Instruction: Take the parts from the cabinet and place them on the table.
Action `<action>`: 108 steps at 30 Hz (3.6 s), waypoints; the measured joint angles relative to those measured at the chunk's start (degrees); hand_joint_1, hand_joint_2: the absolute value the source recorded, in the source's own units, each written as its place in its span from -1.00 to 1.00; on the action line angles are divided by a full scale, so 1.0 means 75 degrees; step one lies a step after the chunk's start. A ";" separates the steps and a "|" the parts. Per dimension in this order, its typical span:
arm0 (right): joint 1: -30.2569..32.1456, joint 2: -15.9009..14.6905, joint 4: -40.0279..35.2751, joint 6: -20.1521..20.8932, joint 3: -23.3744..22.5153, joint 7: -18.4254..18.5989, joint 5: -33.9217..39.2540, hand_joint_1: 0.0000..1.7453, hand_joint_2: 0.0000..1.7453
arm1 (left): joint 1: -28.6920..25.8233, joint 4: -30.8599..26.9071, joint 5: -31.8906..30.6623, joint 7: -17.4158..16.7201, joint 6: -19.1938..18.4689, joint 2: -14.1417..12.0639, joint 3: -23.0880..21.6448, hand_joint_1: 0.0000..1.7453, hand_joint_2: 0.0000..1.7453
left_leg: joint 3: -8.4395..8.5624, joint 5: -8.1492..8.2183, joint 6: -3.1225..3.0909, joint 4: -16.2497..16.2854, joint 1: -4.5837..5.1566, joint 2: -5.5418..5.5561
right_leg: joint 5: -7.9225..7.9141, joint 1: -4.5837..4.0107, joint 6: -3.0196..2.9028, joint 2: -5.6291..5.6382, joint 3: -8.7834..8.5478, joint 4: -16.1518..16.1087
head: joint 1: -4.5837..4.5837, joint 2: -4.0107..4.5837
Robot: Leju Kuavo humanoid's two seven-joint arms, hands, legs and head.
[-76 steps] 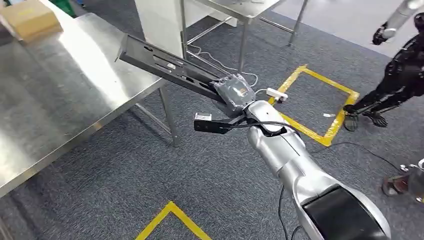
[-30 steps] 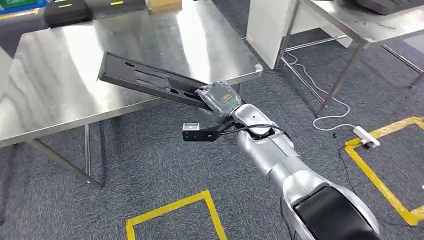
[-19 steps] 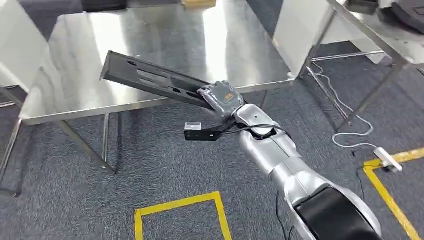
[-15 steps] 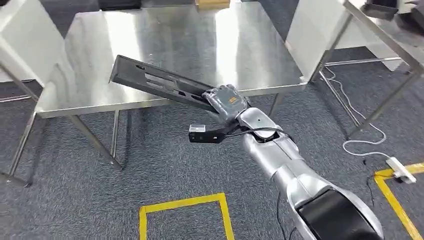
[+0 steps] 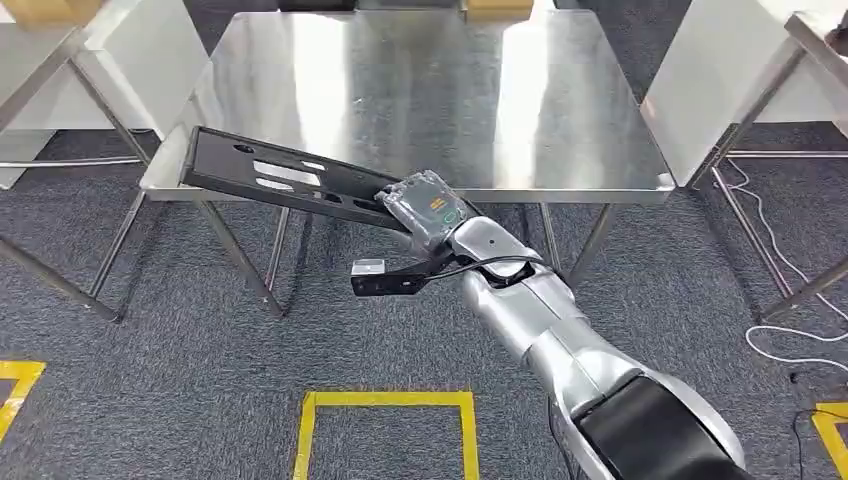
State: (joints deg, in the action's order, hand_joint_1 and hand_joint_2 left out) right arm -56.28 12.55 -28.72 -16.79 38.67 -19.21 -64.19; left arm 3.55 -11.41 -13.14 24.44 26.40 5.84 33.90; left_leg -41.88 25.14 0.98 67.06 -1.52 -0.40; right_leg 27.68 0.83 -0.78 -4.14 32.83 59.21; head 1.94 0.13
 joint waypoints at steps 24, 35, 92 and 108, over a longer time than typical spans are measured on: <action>0.0001 -0.0093 -0.0017 -0.0114 0.0108 0.0335 -0.0300 1.00 1.00 | 0.0025 -0.0003 -0.0012 -0.0012 -0.0084 -0.0006 0.0058 -1.00 1.00 | 0.0637 -0.0245 -0.0365 -0.1093 0.0111 0.0301 | -0.0176 -0.0077 0.0241 0.0567 0.0133 -0.0047 | -0.0050 0.0000; 0.0000 -0.0093 -0.0015 -0.0114 0.0151 0.0338 -0.0326 1.00 1.00 | 0.0026 -0.0003 -0.0023 0.0009 -0.0224 -0.0017 0.0064 -1.00 1.00 | 0.0657 -0.0259 -0.0267 -0.1136 0.0097 0.0301 | -0.0168 -0.0099 0.0227 0.0565 0.0140 -0.0038 | -0.0049 0.0000; -0.0699 -0.0752 0.0554 -0.0265 -0.0385 0.1341 -0.0781 1.00 1.00 | 0.0014 -0.0017 -0.0309 0.0108 -0.0460 -0.0020 0.0096 -1.00 1.00 | -0.0505 0.0738 0.0001 0.1214 0.0044 0.0118 | 0.0046 0.0006 -0.0033 0.0560 -0.0285 -0.0223 | -0.0017 0.0000; -0.0635 -0.1201 0.0965 -0.0274 -0.0603 0.1909 -0.1029 1.00 1.00 | -0.0033 -0.0015 -0.0423 0.0166 -0.0533 -0.0041 0.0152 -1.00 1.00 | 0.1124 0.0028 -0.0632 -0.1398 0.0193 0.0204 | 0.1148 -0.0080 0.0166 0.0589 0.1286 0.2212 | -0.0044 0.0000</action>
State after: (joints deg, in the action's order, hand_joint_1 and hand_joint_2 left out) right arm -61.05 3.54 -21.48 -18.84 34.14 -4.90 -71.91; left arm 3.30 -11.52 -16.31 25.68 22.40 5.53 35.04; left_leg -33.44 25.35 -3.76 56.57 -0.07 1.13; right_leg 36.30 0.23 0.46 0.27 42.48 75.80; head 1.62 0.13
